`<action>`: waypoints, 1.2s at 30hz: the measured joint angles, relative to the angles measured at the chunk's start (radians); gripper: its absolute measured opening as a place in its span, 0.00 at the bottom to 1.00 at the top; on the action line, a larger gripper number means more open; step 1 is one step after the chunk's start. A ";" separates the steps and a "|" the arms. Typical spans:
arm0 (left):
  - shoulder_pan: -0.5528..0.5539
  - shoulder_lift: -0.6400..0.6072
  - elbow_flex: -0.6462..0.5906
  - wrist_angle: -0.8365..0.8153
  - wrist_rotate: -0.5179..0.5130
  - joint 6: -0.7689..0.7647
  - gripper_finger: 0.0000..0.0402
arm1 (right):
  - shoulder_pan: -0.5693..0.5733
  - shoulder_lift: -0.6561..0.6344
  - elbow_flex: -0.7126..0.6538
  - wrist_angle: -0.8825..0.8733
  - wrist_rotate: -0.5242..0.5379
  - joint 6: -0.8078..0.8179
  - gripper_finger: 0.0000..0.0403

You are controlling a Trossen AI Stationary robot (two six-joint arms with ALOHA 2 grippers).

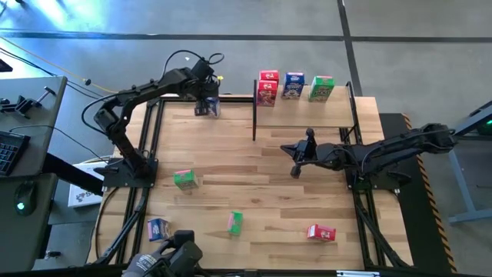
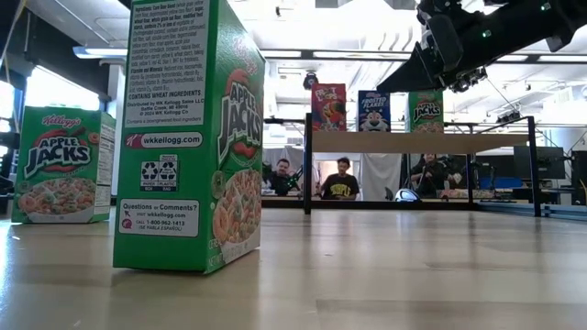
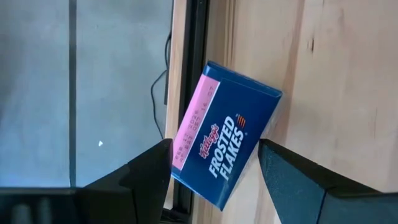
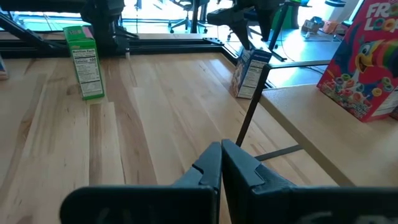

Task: Stack cereal on shelf
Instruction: Put the top blue cereal box on the shelf and aligned with the other blue cereal box

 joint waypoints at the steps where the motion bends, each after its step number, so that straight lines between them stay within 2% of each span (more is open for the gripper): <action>1: 0.000 0.000 0.000 0.000 0.001 0.006 0.57 | 0.000 0.000 0.000 0.000 -0.002 0.000 0.00; 13: -0.008 0.063 0.005 0.023 -0.016 0.024 0.57 | 0.000 0.000 0.000 0.000 -0.004 0.003 0.00; 18: -0.027 0.049 0.002 -0.002 -0.044 0.030 0.57 | 0.000 0.001 0.000 0.001 -0.004 0.003 0.00; 26: -0.039 0.012 -0.001 -0.053 -0.003 -0.006 0.57 | 0.000 0.001 0.000 0.001 -0.006 0.001 0.00; 36: -0.087 0.012 -0.002 -0.029 -0.061 -0.041 0.57 | 0.000 0.001 0.000 0.001 -0.006 0.001 0.00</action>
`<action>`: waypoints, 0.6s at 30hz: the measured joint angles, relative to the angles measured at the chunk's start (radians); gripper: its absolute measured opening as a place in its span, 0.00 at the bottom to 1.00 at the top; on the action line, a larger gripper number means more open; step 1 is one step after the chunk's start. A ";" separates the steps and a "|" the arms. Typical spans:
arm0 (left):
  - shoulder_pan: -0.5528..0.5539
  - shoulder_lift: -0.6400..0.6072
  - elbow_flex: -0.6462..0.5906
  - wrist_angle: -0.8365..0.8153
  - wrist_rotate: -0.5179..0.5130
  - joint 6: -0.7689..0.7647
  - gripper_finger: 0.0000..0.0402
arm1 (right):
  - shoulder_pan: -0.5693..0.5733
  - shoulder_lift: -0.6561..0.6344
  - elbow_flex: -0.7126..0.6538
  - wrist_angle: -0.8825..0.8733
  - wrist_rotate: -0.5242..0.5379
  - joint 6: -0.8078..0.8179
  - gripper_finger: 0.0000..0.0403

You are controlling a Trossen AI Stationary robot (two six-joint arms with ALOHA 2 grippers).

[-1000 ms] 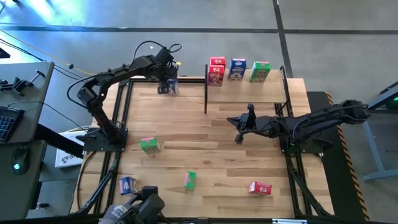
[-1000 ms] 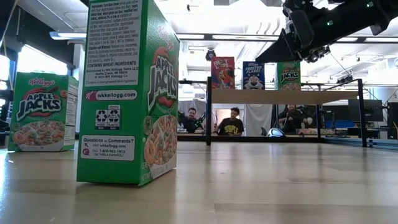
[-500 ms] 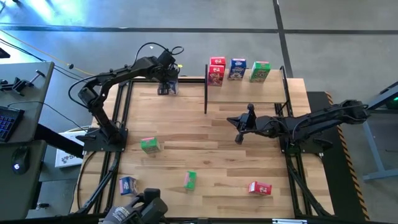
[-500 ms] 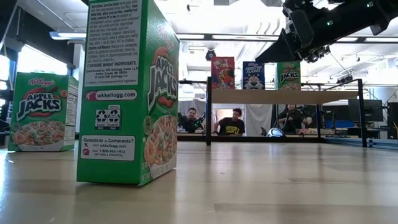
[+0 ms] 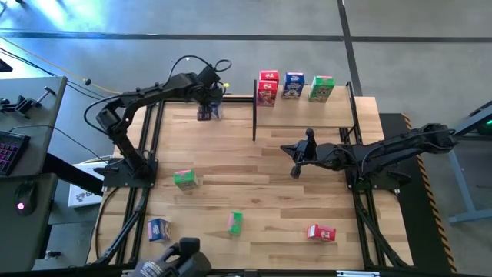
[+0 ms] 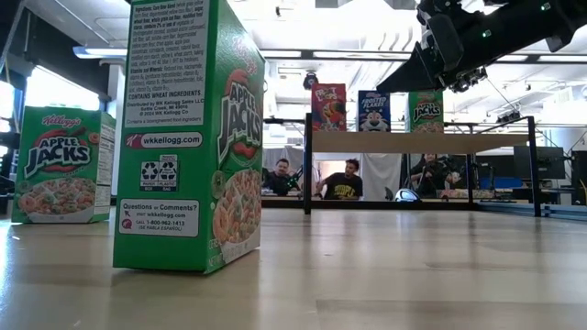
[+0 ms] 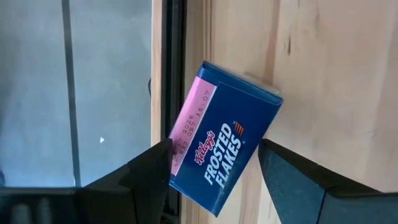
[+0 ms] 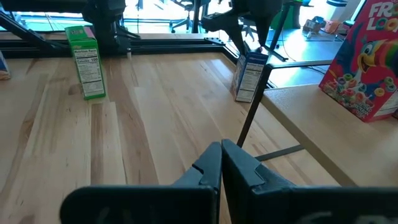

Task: Stack cereal on shelf
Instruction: Put the top blue cereal box on the shelf and aligned with the other blue cereal box

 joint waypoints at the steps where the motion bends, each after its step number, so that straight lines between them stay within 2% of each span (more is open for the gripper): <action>1: -0.004 -0.001 0.000 -0.001 -0.004 0.000 0.57 | 0.000 0.000 0.000 0.000 0.000 0.000 0.00; 11: -0.008 -0.049 0.010 -0.037 -0.014 -0.018 0.57 | 0.000 0.000 0.000 0.000 0.000 0.000 0.00; 18: -0.008 -0.055 0.010 0.005 -0.029 -0.119 0.57 | 0.000 0.000 0.000 0.000 0.000 0.001 0.00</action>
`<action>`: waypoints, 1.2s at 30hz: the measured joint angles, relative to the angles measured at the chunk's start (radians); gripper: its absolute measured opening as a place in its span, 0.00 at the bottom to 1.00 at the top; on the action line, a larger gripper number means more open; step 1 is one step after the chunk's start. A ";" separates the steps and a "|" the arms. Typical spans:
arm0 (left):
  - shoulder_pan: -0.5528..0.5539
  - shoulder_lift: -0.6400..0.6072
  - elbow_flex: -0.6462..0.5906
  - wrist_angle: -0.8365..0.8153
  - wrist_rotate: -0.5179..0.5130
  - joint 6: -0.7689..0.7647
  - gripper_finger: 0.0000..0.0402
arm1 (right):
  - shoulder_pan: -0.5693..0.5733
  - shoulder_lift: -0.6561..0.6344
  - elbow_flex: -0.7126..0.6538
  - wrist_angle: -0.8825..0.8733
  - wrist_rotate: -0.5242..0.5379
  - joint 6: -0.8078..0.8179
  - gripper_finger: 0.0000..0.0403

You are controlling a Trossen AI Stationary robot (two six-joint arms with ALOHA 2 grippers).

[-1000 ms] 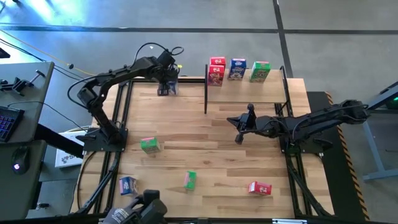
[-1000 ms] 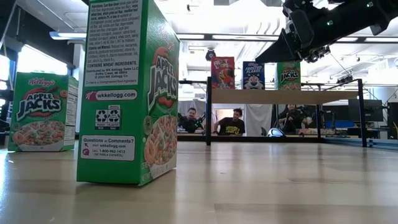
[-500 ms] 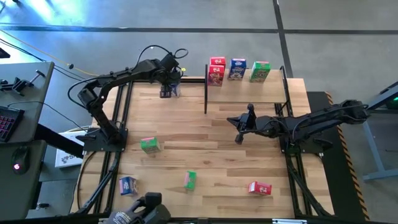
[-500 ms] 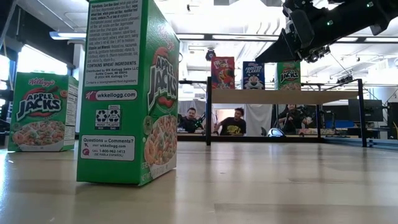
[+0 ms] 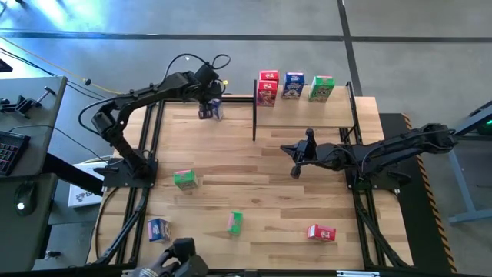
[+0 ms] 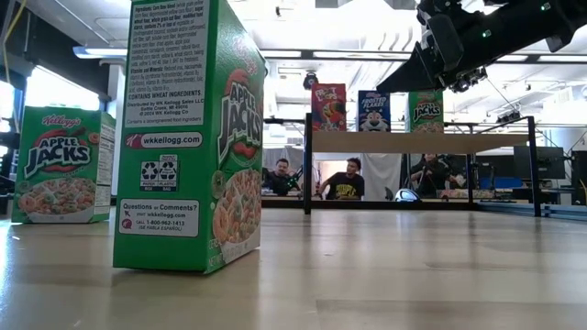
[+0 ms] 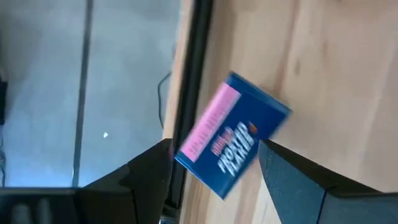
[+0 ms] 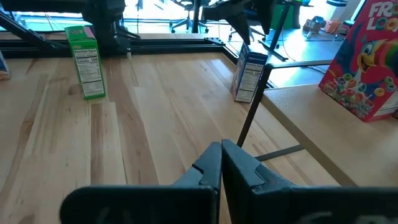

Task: Stack cereal on shelf
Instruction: Put the top blue cereal box on the shelf and aligned with the other blue cereal box

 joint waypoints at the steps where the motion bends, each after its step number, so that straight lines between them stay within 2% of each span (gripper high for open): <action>1: 0.000 0.000 0.000 0.005 -0.002 -0.018 0.57 | 0.000 0.000 0.000 0.000 0.000 0.000 0.00; 8: -0.015 0.000 0.000 -0.031 0.002 -0.009 0.59 | 0.000 0.000 0.000 0.000 0.000 0.001 0.00; 14: -0.037 0.000 0.000 -0.021 0.006 0.093 0.69 | 0.000 0.000 0.000 0.000 0.000 0.001 0.00; 18: -0.042 0.000 0.000 0.034 -0.013 0.079 0.75 | 0.000 0.000 0.000 0.000 0.000 0.002 0.00; 36: -0.010 0.054 -0.009 0.055 0.022 0.137 0.76 | 0.000 0.000 0.000 0.000 0.000 -0.001 0.00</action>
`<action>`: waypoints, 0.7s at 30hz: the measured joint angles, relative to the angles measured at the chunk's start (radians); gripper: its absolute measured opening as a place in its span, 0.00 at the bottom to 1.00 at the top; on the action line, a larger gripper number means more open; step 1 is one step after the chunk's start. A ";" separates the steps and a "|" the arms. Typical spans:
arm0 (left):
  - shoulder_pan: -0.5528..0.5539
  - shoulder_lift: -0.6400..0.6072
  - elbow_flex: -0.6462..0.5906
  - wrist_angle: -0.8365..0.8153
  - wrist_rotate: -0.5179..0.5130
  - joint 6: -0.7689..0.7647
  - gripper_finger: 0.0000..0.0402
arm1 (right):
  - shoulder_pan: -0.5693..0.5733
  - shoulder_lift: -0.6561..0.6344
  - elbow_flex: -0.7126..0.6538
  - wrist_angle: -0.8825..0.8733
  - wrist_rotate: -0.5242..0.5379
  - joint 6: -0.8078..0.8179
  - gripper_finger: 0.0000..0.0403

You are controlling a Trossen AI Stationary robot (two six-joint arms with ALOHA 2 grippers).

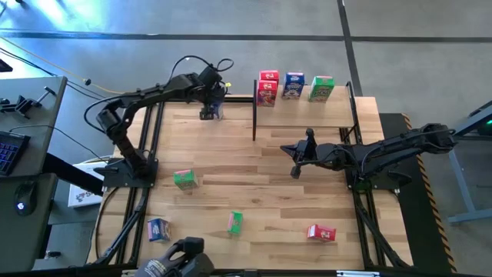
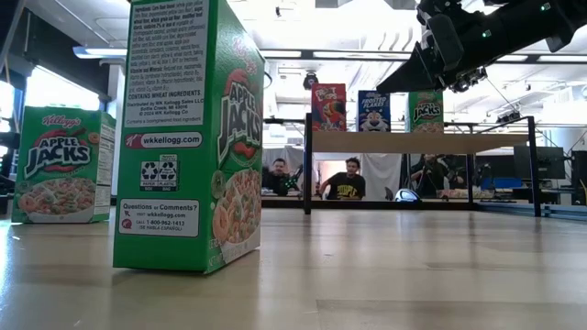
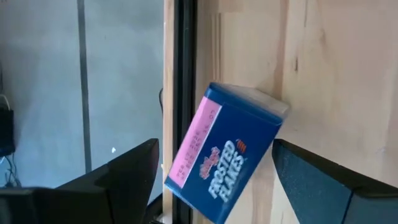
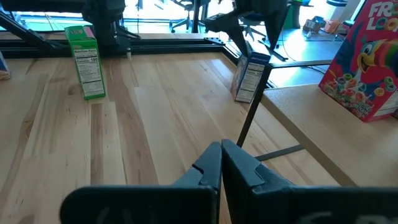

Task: Stack cereal on shelf
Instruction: Put the top blue cereal box on the shelf and aligned with the other blue cereal box

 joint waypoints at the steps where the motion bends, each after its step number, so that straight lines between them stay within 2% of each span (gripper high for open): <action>1: 0.000 0.003 0.000 0.005 0.000 0.004 0.76 | 0.000 0.000 0.000 0.000 0.000 0.000 0.00; 8: 0.005 0.003 0.000 -0.002 0.017 0.025 0.76 | 0.000 0.000 0.000 0.000 -0.002 0.000 0.00; 21: 0.051 0.053 0.000 -0.089 0.034 -0.029 0.74 | 0.000 0.000 0.000 0.000 -0.029 0.000 0.00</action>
